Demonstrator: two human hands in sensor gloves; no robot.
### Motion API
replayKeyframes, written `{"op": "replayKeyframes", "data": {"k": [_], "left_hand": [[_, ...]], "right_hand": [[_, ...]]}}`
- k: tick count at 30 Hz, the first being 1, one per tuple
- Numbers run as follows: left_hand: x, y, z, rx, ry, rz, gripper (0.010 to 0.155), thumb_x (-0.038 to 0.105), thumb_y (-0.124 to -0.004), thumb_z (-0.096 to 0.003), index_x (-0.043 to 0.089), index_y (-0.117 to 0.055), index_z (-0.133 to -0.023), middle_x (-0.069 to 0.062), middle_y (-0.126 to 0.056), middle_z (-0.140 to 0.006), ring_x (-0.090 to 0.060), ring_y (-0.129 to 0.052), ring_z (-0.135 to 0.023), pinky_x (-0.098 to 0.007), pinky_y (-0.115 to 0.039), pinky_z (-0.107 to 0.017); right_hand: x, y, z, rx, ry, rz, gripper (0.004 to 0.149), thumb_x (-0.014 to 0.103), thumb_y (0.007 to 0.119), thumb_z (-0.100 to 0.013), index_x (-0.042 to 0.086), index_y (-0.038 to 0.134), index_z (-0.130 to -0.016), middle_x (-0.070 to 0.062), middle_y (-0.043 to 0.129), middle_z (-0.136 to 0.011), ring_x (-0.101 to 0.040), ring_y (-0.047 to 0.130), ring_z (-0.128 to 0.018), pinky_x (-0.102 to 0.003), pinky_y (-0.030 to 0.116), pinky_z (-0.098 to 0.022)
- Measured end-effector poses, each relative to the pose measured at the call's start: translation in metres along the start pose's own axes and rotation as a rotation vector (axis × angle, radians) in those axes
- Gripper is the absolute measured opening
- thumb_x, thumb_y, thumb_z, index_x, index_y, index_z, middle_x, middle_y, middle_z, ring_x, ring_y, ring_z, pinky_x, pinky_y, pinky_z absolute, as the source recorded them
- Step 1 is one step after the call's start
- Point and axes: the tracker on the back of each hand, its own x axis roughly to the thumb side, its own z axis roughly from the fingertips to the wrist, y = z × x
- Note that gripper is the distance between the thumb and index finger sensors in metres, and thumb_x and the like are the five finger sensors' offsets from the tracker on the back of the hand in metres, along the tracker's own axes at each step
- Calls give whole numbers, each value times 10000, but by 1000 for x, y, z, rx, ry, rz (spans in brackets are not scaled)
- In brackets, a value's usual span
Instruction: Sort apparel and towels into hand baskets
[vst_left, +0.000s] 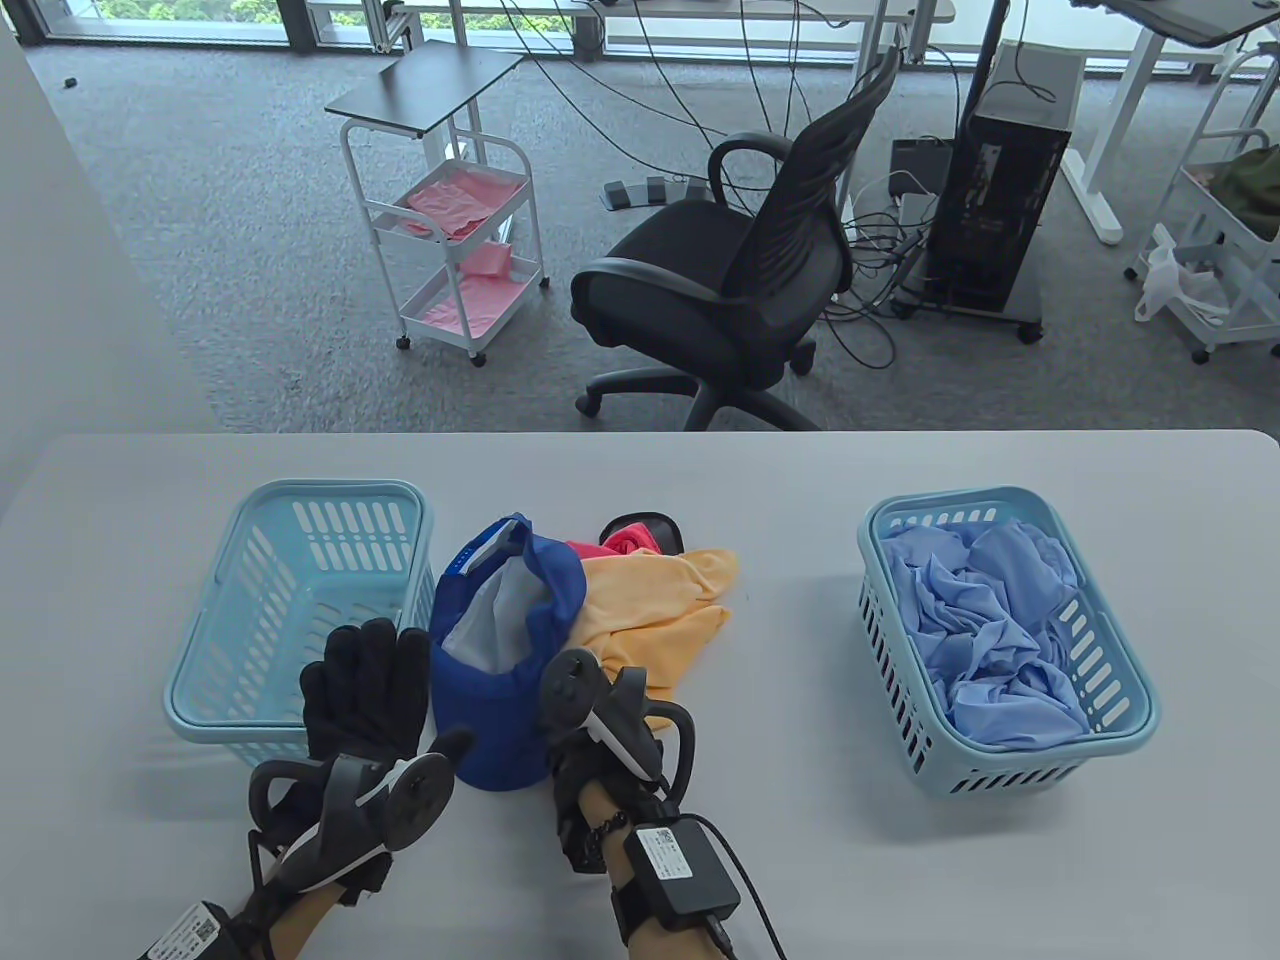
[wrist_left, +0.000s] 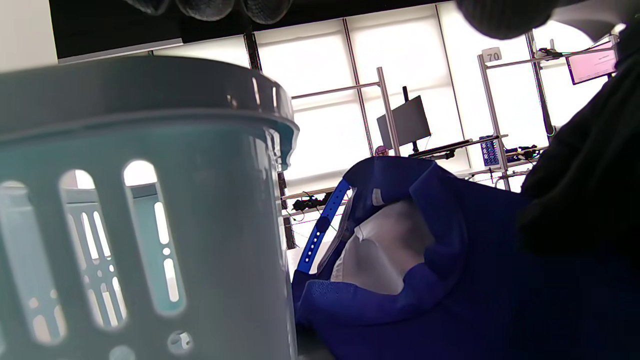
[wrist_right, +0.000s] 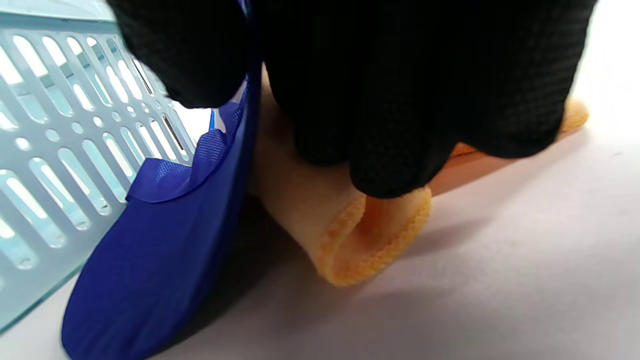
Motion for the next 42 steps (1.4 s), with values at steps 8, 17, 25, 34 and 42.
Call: {"op": "replayKeyframes", "data": {"k": [8,17,25,34,42], "left_hand": [[0,1,1,15,5,1,937,630,-582,-540,55,-194,-1170,-332,-268,-1202,-626,-376,-1085,-715,-431,-751],[1,2,2,32,1,-3,943,629,-582,-540,44,-188,-1167,-336,-267,-1199,-625,-374,-1085,-715,-431,-750],[2,1,3,30,-6,-6,938,629,-583,-541,52,-192,-1168,-334,-266,-1200,-626,-376,-1084,-714,-431,-751],[7,0,3,20,-21,-15,937,628,-583,-541,51,-194,-1169,-335,-268,-1200,-625,-378,-1085,-714,-432,-751],[11,-3,3,5,-33,-28,935,628,-584,-541,54,-199,-1170,-334,-269,-1201,-626,-376,-1084,-715,-430,-751]], "right_hand": [[-17,-28,7,-133,15,-204,421,346,836,-498,61,859,-807,-122,1018,-593,-266,1095,-399,-388,974,-275],[-45,-89,23,-321,24,-391,405,329,839,-499,66,859,-807,-118,1020,-586,-257,1099,-385,-375,979,-264],[-83,-177,47,-496,60,-363,404,323,834,-504,57,855,-808,-122,1017,-585,-256,1096,-384,-374,976,-263],[-155,-258,83,-651,206,-248,408,316,826,-510,41,852,-810,-127,1010,-577,-252,1088,-377,-373,968,-261],[-229,-292,114,-717,379,-197,417,311,816,-516,16,848,-809,-135,1001,-554,-233,1071,-335,-348,953,-227]]}}
